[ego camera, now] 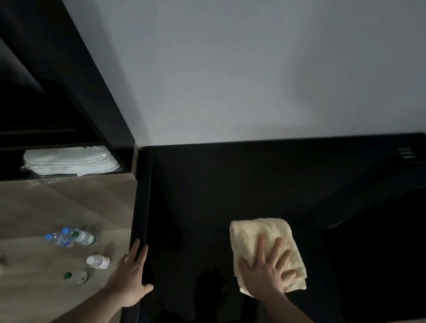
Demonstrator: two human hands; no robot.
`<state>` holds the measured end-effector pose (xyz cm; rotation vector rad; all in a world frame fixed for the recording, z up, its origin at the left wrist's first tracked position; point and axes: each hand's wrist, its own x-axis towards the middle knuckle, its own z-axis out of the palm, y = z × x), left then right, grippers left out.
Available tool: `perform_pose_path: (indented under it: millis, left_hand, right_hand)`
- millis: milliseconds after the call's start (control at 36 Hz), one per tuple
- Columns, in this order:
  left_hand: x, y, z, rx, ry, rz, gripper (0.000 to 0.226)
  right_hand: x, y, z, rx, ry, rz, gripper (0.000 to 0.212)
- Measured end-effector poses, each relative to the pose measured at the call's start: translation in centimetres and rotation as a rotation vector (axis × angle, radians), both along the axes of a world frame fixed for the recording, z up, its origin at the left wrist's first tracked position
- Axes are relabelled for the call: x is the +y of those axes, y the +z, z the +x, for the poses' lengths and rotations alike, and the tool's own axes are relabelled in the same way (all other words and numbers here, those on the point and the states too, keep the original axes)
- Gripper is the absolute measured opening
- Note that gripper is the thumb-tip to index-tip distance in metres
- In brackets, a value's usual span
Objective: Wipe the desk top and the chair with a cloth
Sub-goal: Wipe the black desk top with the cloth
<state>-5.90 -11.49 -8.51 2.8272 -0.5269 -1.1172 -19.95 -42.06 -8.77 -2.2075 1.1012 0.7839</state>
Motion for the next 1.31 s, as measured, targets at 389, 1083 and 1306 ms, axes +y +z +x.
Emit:
perform_pose_path:
  millis: [389, 1083, 1306]
  left_hand:
    - [0.5, -0.4, -0.3, -0.050, 0.019, -0.085, 0.111]
    - [13.6, 1.8, 11.2, -0.002, -0.151, -0.362, 0.076]
    - [11.4, 2.5, 10.1, -0.034, -0.388, -0.417, 0.075]
  right_hand:
    - [-3.9, -0.9, 1.7, -0.063, -0.139, -0.071, 0.086]
    - [30.9, -0.9, 12.1, -0.168, 0.039, 0.042, 0.083]
    - [29.2, 0.4, 9.9, -0.283, 0.096, 0.061, 0.086]
